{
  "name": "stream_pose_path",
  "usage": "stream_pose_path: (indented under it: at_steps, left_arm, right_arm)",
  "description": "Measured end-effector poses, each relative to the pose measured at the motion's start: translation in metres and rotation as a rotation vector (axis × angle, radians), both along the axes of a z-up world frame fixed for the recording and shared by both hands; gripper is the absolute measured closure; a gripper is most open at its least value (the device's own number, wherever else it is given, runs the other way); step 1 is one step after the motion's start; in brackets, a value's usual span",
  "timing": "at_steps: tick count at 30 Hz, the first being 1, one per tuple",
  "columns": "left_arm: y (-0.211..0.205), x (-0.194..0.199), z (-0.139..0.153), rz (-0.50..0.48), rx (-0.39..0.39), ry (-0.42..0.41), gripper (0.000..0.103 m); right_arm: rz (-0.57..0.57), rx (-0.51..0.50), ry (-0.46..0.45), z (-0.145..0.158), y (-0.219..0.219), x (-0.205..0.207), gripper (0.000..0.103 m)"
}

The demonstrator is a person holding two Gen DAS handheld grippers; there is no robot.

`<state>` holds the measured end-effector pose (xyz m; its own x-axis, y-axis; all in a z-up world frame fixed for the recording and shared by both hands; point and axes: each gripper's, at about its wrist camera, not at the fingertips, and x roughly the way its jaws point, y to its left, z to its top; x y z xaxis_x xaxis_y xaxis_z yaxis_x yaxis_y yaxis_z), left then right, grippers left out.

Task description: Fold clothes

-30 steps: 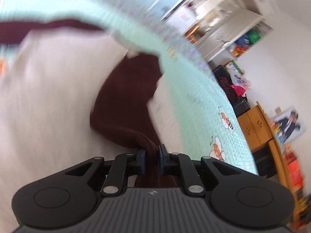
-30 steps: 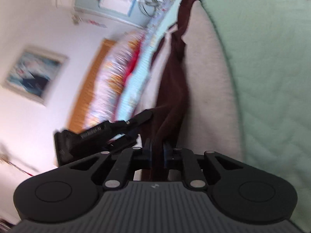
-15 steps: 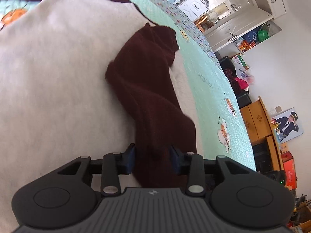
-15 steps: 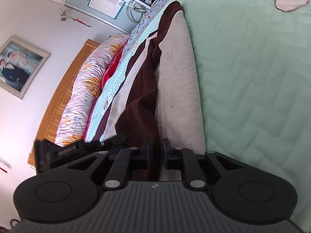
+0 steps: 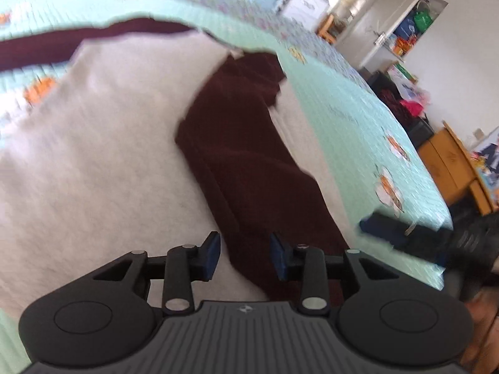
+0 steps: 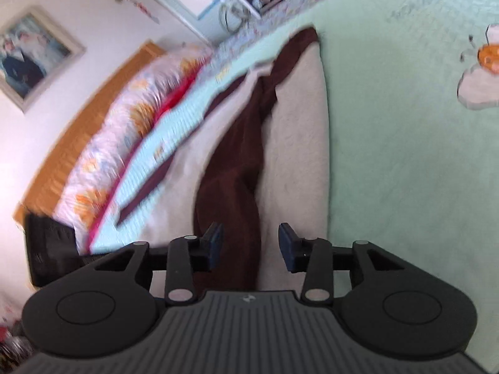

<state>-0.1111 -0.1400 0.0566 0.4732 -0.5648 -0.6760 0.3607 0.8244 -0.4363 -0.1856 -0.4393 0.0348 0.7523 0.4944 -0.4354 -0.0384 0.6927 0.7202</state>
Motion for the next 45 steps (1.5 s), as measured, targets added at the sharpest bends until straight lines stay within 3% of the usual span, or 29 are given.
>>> stream_pose_path:
  at_steps: [3, 6, 18, 21, 22, 23, 24, 25, 33, 37, 41, 43, 45]
  left_arm:
    - [-0.008, 0.0, 0.005, -0.036, -0.025, -0.065, 0.065]
    - [-0.025, -0.001, 0.002, -0.12, 0.0, -0.126, 0.064]
    - [-0.032, 0.008, -0.032, -0.268, -0.062, -0.121, 0.064]
    - [-0.032, 0.006, -0.035, -0.275, -0.077, -0.114, 0.064]
    - [-0.032, 0.006, -0.035, -0.277, -0.083, -0.11, 0.064]
    - [-0.031, 0.005, -0.036, -0.28, -0.088, -0.106, 0.064]
    - [-0.031, 0.005, -0.037, -0.282, -0.093, -0.102, 0.064]
    - [-0.03, 0.001, -0.036, -0.284, -0.095, -0.098, 0.064]
    - [-0.041, -0.017, -0.034, -0.333, 0.004, -0.17, 0.064]
    - [-0.039, -0.015, -0.034, -0.322, -0.019, -0.152, 0.064]
    - [-0.032, -0.007, -0.034, -0.293, -0.072, -0.105, 0.064]
    - [-0.029, -0.006, -0.033, -0.282, -0.089, -0.09, 0.064]
    - [-0.025, -0.009, -0.03, -0.267, -0.099, -0.092, 0.063]
  right_arm:
    - [0.043, 0.009, -0.026, 0.009, -0.004, 0.055, 0.056]
    - [0.093, -0.002, -0.03, 0.015, -0.004, 0.114, 0.053]
    - [0.173, -0.033, 0.14, -0.019, 0.0, 0.301, 0.052]
    - [0.191, -0.073, 0.126, -0.019, 0.008, 0.307, 0.053]
    - [0.197, -0.086, 0.121, -0.02, 0.01, 0.309, 0.062]
    - [0.203, -0.1, 0.117, -0.02, 0.013, 0.312, 0.083]
    - [0.209, -0.113, 0.112, -0.02, 0.015, 0.314, 0.093]
    - [0.215, -0.126, 0.107, -0.02, 0.018, 0.316, 0.096]
    - [0.258, -0.218, 0.069, -0.023, 0.035, 0.331, 0.097]
    - [0.233, -0.189, 0.044, -0.022, 0.025, 0.325, 0.097]
    - [0.14, -0.154, 0.022, -0.003, 0.007, 0.307, 0.066]
    - [0.07, -0.157, -0.007, 0.014, -0.001, 0.287, 0.064]
    - [0.073, -0.11, -0.046, 0.028, -0.001, 0.266, 0.064]
